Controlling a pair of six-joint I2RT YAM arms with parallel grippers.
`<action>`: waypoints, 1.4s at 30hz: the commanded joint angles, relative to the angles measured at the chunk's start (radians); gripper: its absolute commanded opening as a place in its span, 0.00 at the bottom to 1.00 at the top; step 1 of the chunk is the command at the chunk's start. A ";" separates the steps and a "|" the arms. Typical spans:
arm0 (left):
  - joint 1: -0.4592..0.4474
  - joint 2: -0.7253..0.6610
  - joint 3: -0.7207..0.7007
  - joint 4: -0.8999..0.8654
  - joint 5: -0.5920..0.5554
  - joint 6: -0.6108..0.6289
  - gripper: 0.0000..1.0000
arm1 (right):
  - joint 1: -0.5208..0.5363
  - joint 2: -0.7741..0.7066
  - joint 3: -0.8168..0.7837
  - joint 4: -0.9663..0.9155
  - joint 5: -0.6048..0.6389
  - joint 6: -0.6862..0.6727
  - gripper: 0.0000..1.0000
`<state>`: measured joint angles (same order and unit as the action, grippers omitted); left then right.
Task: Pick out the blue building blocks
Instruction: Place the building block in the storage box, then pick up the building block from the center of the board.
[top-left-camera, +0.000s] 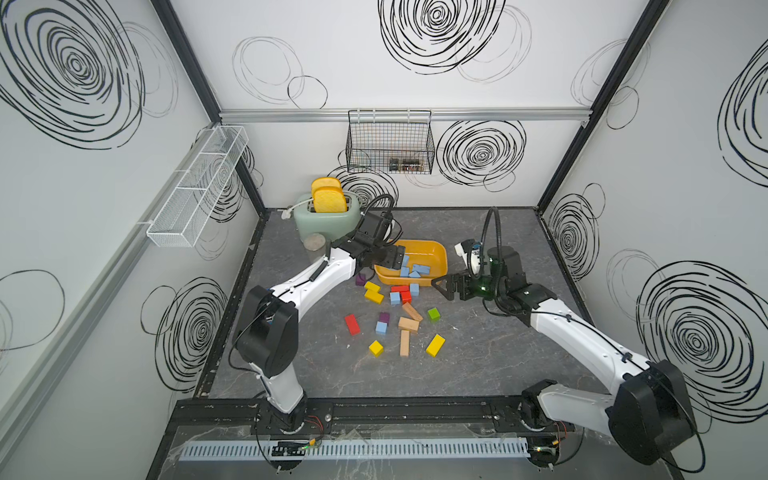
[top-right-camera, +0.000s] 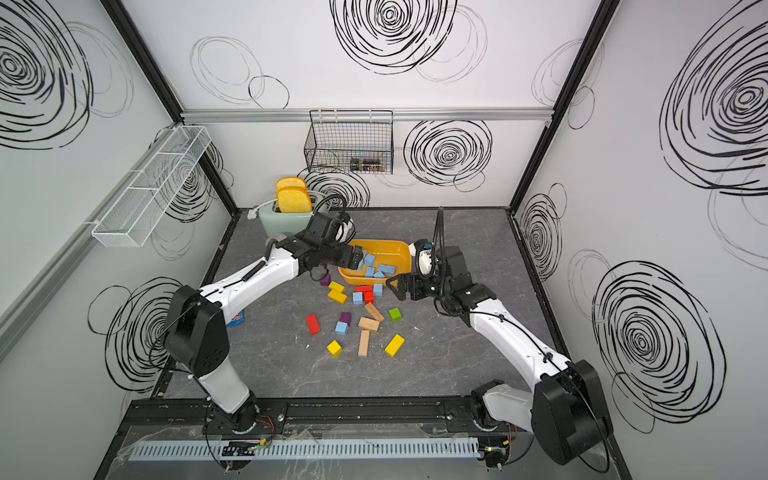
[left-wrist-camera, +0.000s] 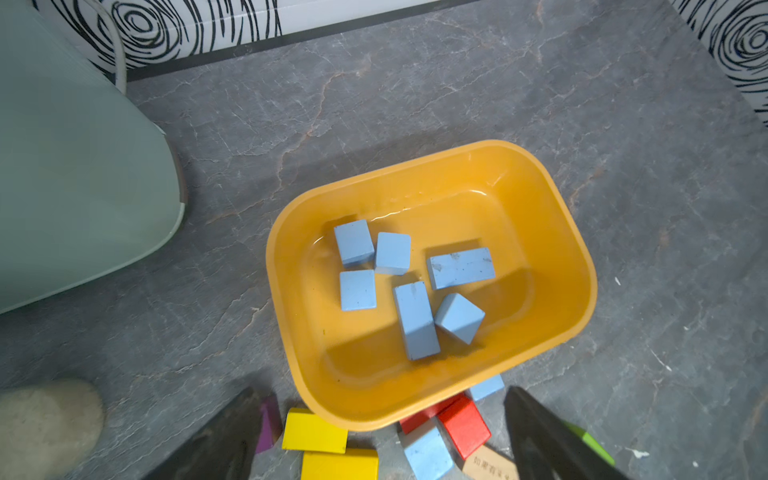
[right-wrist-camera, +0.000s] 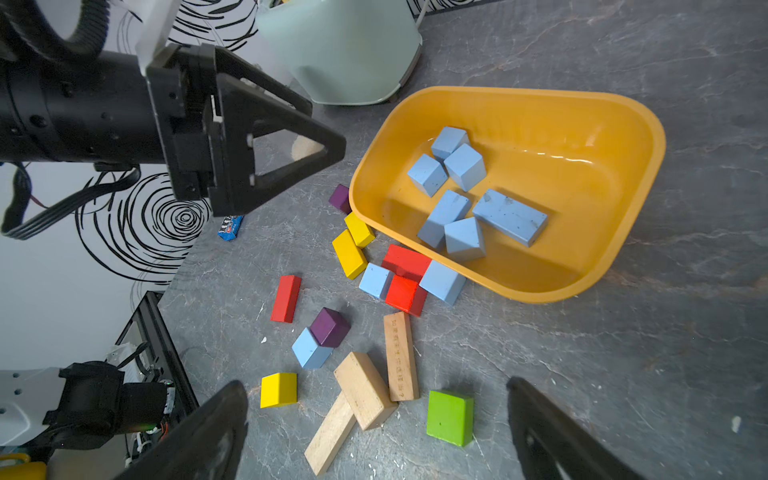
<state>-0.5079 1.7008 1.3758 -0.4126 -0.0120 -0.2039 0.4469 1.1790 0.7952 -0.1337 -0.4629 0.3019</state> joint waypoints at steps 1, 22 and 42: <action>-0.023 -0.093 -0.057 -0.009 -0.018 -0.015 0.99 | 0.029 -0.049 -0.027 -0.051 0.028 -0.007 0.98; -0.139 -0.453 -0.485 -0.028 -0.042 -0.180 0.96 | 0.162 -0.279 -0.200 -0.120 0.096 0.050 0.98; -0.294 -0.365 -0.591 -0.046 -0.122 -0.318 0.94 | 0.216 -0.317 -0.284 -0.125 0.132 0.100 0.98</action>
<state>-0.7925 1.3136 0.8021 -0.4694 -0.1112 -0.4816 0.6552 0.8654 0.5236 -0.2596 -0.3325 0.3939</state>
